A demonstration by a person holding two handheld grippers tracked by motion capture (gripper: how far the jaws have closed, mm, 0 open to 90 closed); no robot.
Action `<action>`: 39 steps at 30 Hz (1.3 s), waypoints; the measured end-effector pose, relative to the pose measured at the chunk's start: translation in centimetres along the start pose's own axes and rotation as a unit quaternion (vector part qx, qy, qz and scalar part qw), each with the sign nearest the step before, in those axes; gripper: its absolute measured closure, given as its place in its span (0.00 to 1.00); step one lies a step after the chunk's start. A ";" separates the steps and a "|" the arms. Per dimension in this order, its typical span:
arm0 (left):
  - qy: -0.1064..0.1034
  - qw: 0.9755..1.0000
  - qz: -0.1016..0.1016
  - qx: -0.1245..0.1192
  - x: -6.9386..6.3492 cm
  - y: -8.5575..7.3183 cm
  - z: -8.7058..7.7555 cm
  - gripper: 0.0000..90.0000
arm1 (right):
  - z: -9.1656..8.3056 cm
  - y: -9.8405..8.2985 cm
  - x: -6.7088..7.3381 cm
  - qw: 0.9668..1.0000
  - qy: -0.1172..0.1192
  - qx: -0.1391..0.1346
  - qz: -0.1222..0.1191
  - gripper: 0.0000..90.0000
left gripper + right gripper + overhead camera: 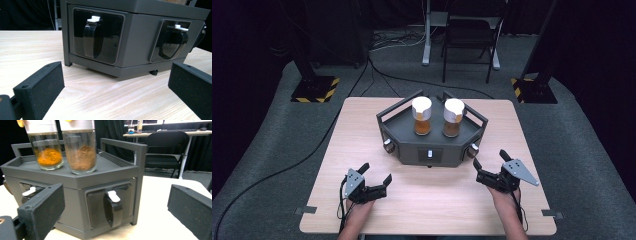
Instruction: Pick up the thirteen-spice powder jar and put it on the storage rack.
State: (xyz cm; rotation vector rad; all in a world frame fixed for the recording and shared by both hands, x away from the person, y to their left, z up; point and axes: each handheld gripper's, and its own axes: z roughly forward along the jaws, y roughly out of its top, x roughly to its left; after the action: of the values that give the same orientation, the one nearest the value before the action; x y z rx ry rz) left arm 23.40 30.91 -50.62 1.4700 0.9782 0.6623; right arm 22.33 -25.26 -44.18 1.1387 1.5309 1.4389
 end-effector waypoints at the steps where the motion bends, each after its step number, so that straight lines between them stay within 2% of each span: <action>1: -0.001 1.000 0.002 0.001 0.0 0.0 0.0 0.00 | -0.2 -0.4 -0.3 1.000 0.001 0.001 0.004 0.00; 12: 0.000 1.000 0.004 0.002 -0.1 0.1 0.0 0.00 | -1.1 -2.4 -1.3 0.999 -0.021 0.024 0.008 0.00; 15: -0.001 1.000 0.005 0.003 -0.1 0.1 0.0 0.00 | -1.1 -2.7 -1.5 0.999 -0.021 0.028 0.010 0.00; 23: -0.001 1.000 0.005 0.002 -0.1 0.1 0.0 0.00 | -1.1 -3.8 -1.5 0.999 -0.018 0.045 -0.008 0.00; 32: 0.000 1.000 0.004 0.002 -0.1 0.1 0.0 0.00 | -0.9 -4.1 -1.5 0.998 -0.012 0.061 -0.006 0.00; 39: 0.000 1.000 0.003 0.002 -0.1 0.0 0.0 0.00 | -1.1 -4.5 -1.7 0.998 -0.011 0.062 -0.001 0.00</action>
State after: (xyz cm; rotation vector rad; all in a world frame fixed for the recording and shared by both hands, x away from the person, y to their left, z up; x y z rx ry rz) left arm 23.38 30.87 -50.57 1.4762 0.9759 0.6660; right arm 21.38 -27.15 -48.69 1.2218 1.6236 1.3414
